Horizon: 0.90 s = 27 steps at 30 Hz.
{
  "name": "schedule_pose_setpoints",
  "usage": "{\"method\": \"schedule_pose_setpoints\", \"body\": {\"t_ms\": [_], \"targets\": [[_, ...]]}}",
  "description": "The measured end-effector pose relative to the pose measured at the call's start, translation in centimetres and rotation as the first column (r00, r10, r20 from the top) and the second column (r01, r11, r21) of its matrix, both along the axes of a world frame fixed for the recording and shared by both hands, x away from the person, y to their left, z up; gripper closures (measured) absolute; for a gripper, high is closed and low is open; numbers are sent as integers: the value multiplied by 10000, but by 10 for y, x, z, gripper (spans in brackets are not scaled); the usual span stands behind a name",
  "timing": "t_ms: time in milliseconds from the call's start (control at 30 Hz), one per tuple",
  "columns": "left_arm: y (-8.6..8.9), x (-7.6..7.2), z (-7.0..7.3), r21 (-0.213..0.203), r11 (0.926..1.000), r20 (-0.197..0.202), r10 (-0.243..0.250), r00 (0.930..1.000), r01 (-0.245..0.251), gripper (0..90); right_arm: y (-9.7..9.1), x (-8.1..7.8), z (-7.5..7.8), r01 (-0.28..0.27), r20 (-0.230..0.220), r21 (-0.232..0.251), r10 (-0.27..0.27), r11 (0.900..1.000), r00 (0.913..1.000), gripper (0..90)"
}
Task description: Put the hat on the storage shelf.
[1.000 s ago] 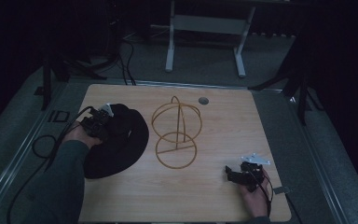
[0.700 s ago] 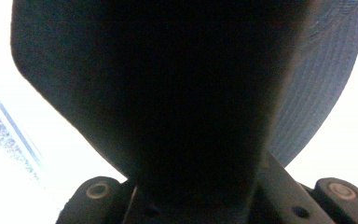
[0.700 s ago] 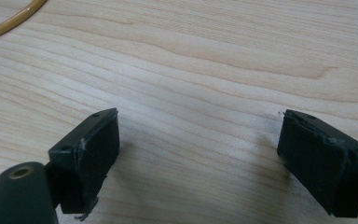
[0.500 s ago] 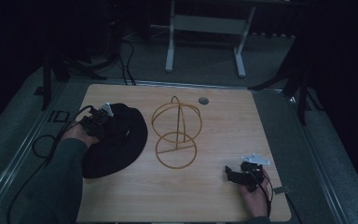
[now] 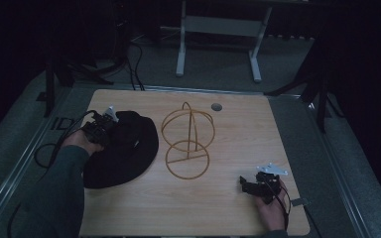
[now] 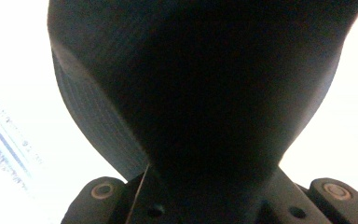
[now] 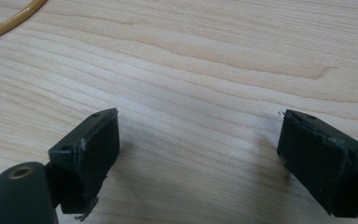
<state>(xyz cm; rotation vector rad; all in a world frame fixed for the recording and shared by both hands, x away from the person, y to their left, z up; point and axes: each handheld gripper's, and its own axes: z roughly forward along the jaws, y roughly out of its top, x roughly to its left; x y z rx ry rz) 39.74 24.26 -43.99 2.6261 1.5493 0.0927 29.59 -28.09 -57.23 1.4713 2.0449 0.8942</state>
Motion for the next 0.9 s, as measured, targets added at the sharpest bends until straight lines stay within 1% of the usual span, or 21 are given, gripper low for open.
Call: {"method": "schedule_pose_setpoints", "body": {"t_ms": [233,467,600,733,800,833,867,900], "targets": [[1,-1,4,-79,9998,-69,-167,9998,167,883,0,0,0,2,1,3,-2,10000,10000,127],[3,-2,11,-184,9997,69,-126,9999,127,886,0,0,0,2,2,4,-2,10000,10000,127],[6,-2,15,-326,9995,183,-50,9998,56,886,0,0,0,1,0,2,-1,10000,10000,127],[9,-3,20,-336,9994,254,-31,9997,39,886,0,0,0,1,1,2,-1,10000,10000,127],[10,-4,22,-404,9992,302,-62,9995,74,886,0,0,0,2,0,4,-2,10000,10000,127],[11,-4,25,-570,9983,383,-85,9992,107,885,0,0,0,1,2,3,-1,10000,10000,126],[11,-4,25,-570,9983,383,-85,9992,107,885,0,0,0,0,3,1,0,10000,10000,126],[11,-5,28,-673,9976,470,-101,9988,133,885,0,0,0,0,2,2,0,10000,10000,127]]}}
